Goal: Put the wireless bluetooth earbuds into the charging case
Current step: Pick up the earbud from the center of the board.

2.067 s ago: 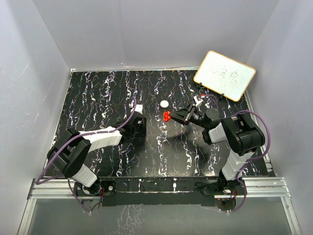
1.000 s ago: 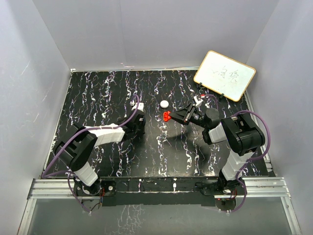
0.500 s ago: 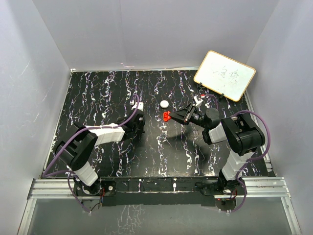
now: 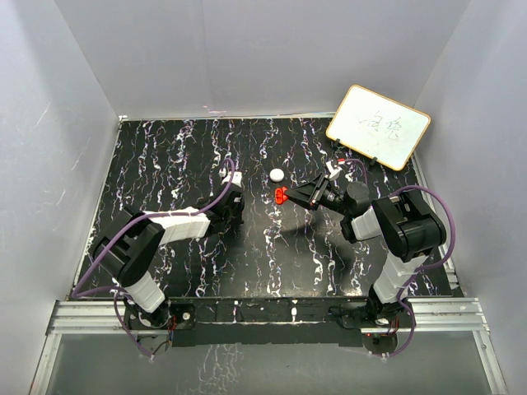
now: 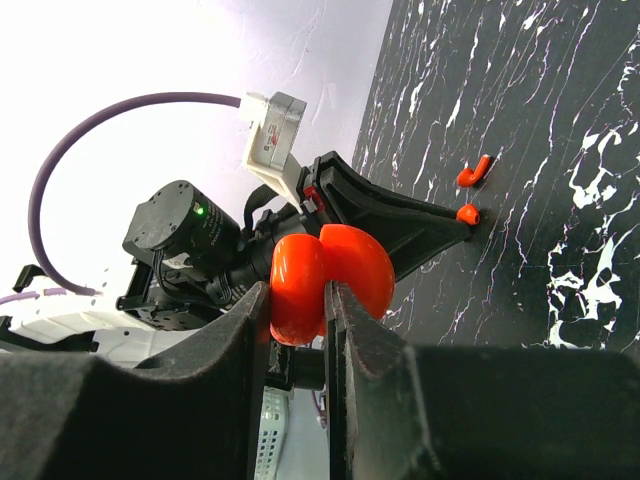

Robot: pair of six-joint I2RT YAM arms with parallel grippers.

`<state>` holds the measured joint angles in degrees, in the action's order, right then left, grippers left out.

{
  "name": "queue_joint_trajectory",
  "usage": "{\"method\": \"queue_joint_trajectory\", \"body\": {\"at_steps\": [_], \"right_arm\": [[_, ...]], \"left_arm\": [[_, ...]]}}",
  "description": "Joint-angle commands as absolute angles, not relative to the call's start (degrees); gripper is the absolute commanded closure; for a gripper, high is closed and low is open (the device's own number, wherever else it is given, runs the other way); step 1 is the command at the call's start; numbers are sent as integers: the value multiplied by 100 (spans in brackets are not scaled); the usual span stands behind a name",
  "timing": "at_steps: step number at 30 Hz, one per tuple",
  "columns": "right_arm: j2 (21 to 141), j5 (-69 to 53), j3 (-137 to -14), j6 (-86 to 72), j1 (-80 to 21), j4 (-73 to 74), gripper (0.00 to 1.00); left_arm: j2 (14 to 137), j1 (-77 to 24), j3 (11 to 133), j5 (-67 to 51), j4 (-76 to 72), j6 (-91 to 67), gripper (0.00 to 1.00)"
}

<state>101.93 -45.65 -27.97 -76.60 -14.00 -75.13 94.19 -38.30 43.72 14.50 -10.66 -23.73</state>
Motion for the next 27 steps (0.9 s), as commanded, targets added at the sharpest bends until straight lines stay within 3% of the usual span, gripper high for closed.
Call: {"method": "queue_joint_trajectory", "body": {"at_steps": [1,5,12,27], "right_arm": [[10171,-4614,-2898,-7593,-1398,-7858,100],[10201,-4623,-2887,-7585,-1400,-7874,100],[10308,-4688,-2949,-7593,-1400,-7881,100],[10244,-4816,-3277,-7724,-1433,-7371,100]], "left_arm": [[9422,-3797,4489,1402,-1035,-2338,87],[9405,-3790,4488,1449,-1047,-2337,100],[8896,-3788,4283,1408,-1496,-1986,100],[7734,-3750,3176,181,-4729,-1208,100]]}}
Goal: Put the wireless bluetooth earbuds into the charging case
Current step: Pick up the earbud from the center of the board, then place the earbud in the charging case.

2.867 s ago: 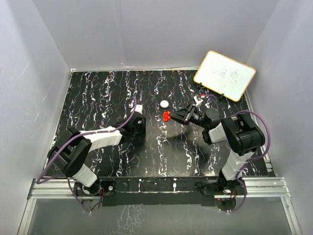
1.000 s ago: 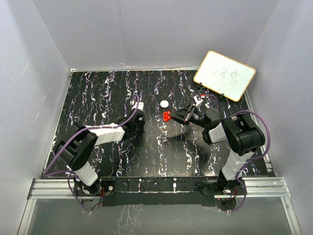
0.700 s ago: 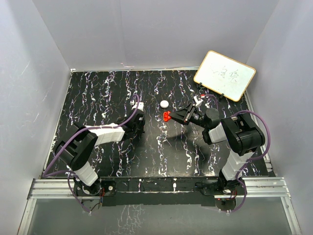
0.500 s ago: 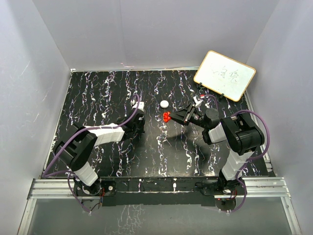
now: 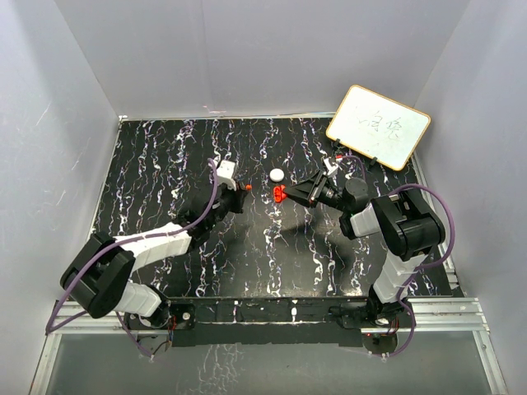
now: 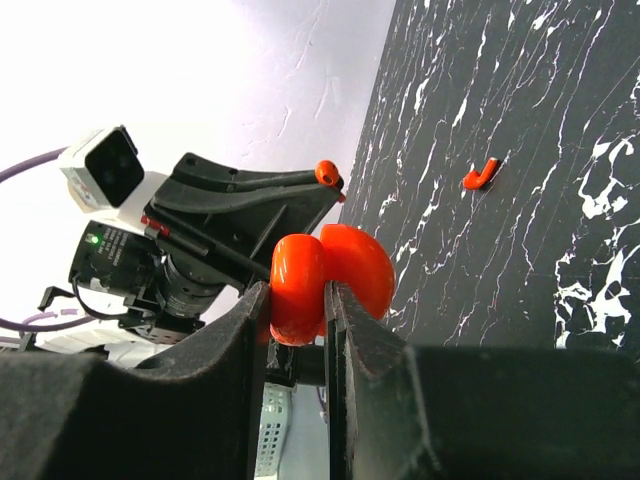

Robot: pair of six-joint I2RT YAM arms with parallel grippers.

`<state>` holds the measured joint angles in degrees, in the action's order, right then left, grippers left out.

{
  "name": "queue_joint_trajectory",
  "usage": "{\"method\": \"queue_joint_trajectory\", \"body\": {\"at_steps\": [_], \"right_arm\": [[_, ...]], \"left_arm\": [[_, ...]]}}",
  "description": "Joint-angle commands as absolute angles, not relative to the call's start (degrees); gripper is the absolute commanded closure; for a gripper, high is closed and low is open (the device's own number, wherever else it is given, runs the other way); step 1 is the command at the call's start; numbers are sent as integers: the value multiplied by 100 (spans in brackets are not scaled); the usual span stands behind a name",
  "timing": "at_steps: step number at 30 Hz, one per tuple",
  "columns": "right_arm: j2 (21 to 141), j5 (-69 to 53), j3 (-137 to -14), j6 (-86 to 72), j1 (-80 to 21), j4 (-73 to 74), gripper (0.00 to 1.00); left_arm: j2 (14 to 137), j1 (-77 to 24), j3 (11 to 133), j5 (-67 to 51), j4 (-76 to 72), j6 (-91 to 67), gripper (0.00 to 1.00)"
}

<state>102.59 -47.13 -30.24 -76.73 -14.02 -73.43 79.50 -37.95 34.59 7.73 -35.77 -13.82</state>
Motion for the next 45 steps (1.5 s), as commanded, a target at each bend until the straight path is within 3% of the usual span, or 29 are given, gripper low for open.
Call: {"method": "queue_joint_trajectory", "body": {"at_steps": [1,22,45], "right_arm": [[10233,-4823,-3309,-7725,-1433,-7296,100],[10427,-4829,-3814,-8316,-1520,-7016,100],[10536,-4838,-3951,-8652,-1608,-7275,100]], "left_arm": [[7755,-3733,3147,79,-4870,-1224,100],[8752,-3367,3064,-2291,-7494,-1711,100],[9290,-3360,2880,-2931,-8883,-1581,100]]}}
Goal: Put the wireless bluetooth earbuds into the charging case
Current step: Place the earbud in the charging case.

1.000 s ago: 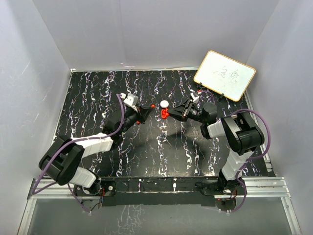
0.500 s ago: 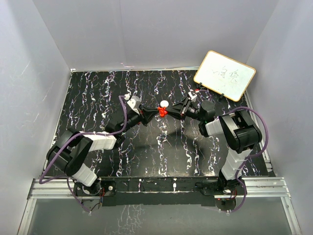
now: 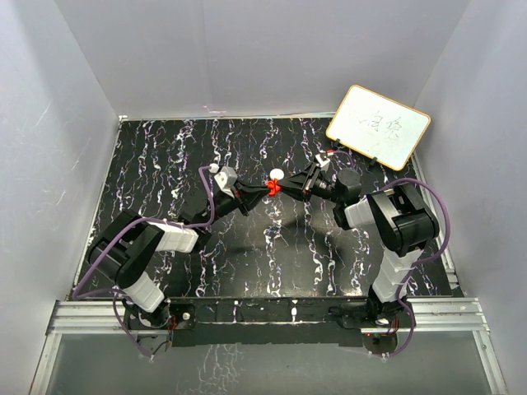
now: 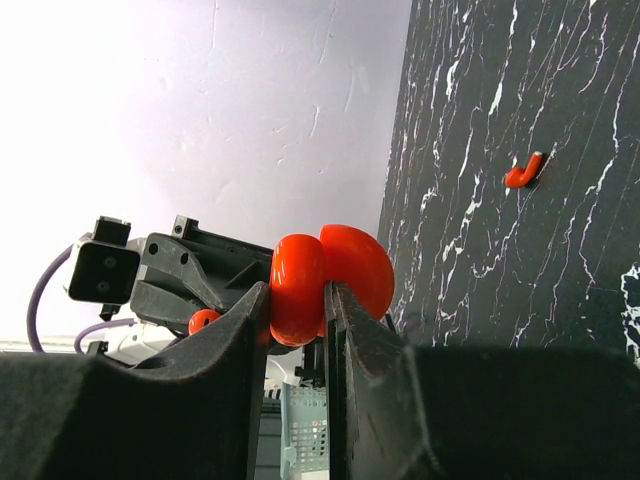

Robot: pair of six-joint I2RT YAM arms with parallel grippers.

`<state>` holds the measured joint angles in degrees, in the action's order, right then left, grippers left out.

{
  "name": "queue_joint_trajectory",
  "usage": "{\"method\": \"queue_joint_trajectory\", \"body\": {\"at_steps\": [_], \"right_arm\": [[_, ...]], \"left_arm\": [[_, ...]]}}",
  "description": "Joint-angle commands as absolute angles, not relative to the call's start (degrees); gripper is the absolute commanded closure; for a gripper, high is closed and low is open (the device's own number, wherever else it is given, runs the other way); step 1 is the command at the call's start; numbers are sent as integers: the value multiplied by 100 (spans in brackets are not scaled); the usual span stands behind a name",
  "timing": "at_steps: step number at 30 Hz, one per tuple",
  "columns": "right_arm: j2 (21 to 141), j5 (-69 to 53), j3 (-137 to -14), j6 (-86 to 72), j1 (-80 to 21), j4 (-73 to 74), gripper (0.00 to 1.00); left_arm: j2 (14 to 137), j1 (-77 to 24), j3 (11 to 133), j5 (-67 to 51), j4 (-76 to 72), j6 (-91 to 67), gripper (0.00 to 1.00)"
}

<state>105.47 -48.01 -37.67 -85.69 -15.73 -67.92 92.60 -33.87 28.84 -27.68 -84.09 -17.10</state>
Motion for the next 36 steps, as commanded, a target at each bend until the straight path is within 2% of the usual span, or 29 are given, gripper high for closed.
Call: {"method": "queue_joint_trajectory", "body": {"at_steps": [1,36], "right_arm": [[10538,-4838,-3947,-8656,-1612,-7281,100],[10529,-4976,-3848,-9000,-1668,-7724,100]], "left_arm": [[9308,-3359,2886,-2935,-8892,-1574,100],[9722,-3349,3038,-2980,-9240,-1342,100]]}}
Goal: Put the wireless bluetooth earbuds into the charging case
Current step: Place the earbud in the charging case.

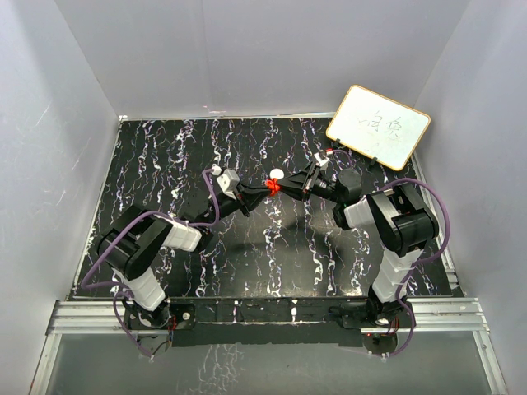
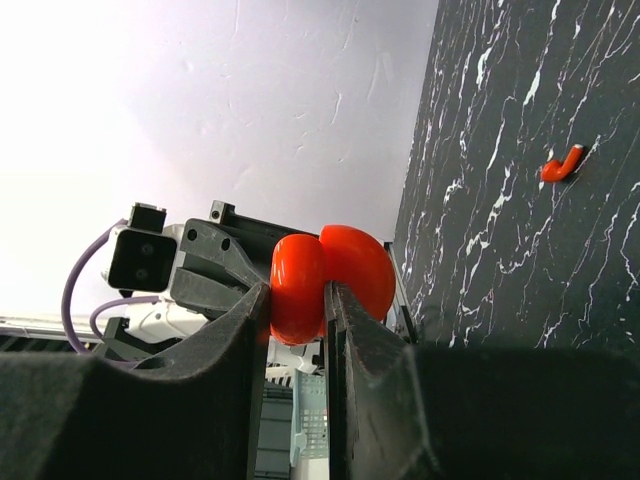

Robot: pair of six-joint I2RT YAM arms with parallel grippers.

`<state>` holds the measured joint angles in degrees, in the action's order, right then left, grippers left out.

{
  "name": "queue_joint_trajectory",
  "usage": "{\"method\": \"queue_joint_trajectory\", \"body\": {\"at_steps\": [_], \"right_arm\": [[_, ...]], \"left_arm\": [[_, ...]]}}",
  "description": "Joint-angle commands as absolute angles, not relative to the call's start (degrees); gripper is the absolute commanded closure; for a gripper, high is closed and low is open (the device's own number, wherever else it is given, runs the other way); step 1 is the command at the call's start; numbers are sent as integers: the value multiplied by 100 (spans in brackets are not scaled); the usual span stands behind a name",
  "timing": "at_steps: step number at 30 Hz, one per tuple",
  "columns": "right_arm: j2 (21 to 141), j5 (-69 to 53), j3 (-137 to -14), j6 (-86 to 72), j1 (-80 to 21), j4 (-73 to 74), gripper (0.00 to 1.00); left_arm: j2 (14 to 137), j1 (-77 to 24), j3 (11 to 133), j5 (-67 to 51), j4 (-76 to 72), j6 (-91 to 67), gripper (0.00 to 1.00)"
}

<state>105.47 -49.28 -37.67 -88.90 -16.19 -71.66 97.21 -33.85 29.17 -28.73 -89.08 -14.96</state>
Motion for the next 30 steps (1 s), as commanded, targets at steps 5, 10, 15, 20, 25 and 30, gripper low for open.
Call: {"method": "queue_joint_trajectory", "body": {"at_steps": [5,10,15,20,25,30], "right_arm": [[10529,-4982,-3807,-9000,-1667,-7743,100],[10554,-4988,-3773,-9013,-1675,-7782,100],[10556,-4992,-3757,-9059,-1679,-7839,100],[10569,-5002,-3732,-9120,-1673,-7931,100],[10569,-5018,-3706,-9141,-1680,-7978,100],[10581,-5023,-3692,-9154,-1687,-7986,100]], "left_arm": [[9786,-3340,3041,-2979,-9368,-1342,100],[9811,-3334,3041,-2979,-9457,-1340,100],[9810,-3323,3017,-2931,-9489,-1277,100],[9861,-3316,2982,-2891,-9627,-1279,100],[9889,-3305,2979,-2863,-9719,-1253,100],[9889,-3289,2983,-2856,-9775,-1226,100]]}}
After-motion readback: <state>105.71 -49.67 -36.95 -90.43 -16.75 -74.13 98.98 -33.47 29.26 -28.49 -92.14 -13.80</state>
